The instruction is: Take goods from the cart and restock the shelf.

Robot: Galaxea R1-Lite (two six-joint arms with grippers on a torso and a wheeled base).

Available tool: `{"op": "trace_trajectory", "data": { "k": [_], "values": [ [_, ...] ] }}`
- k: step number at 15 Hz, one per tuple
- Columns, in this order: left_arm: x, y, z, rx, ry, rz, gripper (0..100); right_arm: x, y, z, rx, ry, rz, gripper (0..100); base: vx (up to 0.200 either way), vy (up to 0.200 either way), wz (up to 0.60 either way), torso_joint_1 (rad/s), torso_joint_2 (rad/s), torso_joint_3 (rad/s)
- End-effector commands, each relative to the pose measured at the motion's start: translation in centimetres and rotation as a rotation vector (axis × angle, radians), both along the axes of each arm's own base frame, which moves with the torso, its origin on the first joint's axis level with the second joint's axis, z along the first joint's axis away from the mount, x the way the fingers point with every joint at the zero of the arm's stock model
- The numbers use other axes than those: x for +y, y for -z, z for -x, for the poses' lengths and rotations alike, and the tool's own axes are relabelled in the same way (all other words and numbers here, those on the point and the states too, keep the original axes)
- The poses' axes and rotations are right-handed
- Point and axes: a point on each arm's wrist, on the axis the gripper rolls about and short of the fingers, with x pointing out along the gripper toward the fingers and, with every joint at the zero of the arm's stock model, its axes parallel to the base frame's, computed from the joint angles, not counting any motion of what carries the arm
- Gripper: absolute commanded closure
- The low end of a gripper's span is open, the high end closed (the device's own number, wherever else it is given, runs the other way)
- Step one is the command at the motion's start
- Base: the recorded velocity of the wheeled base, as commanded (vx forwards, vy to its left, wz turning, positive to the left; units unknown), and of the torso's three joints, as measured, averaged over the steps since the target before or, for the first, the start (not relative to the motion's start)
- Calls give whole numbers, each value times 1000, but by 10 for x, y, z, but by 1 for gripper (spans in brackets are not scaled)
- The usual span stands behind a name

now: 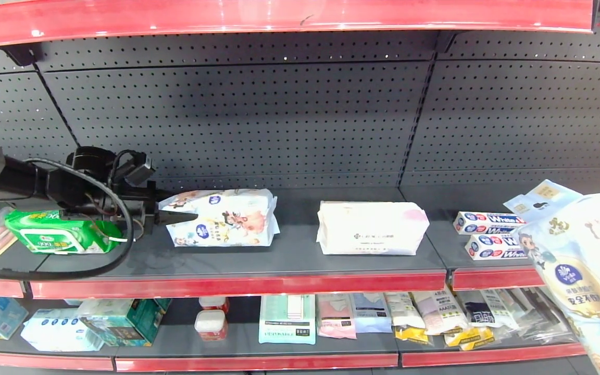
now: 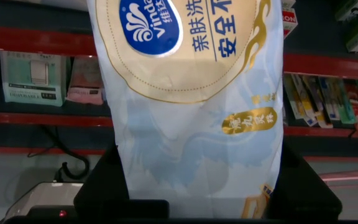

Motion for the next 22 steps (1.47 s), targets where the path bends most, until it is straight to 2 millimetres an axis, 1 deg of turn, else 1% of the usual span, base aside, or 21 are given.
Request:
{"op": "trace_trajectory", "data": {
  "k": [1,4,7,9,11,13,18,22],
  "values": [
    [6,2,7,-4,-7,-7,100,0,0,-1,4,0,0,100,0,0,0,0,0,0],
    [13,10,14,1,-16,-17,100,0,0,-1,4,0,-2,100,0,0,0,0,0,0],
    [13,10,17,-18,2,-16,100,0,0,-1,4,0,-2,100,0,0,0,0,0,0],
    [13,14,21,-8,4,-14,100,0,0,-1,0,2,-1,100,0,0,0,0,0,0],
    [19,17,23,-36,3,-31,100,-1,-1,0,-1,20,0,100,0,0,0,0,0,0],
    [25,21,26,-27,-7,-29,100,-1,-2,0,-7,20,1,100,0,0,0,0,0,0],
    [28,32,37,-20,4,-19,100,-1,-3,-1,-8,20,2,100,0,0,0,0,0,0],
    [34,36,42,-13,-7,-19,100,-1,-3,-1,-8,20,2,100,0,0,0,0,0,0]
  ]
}}
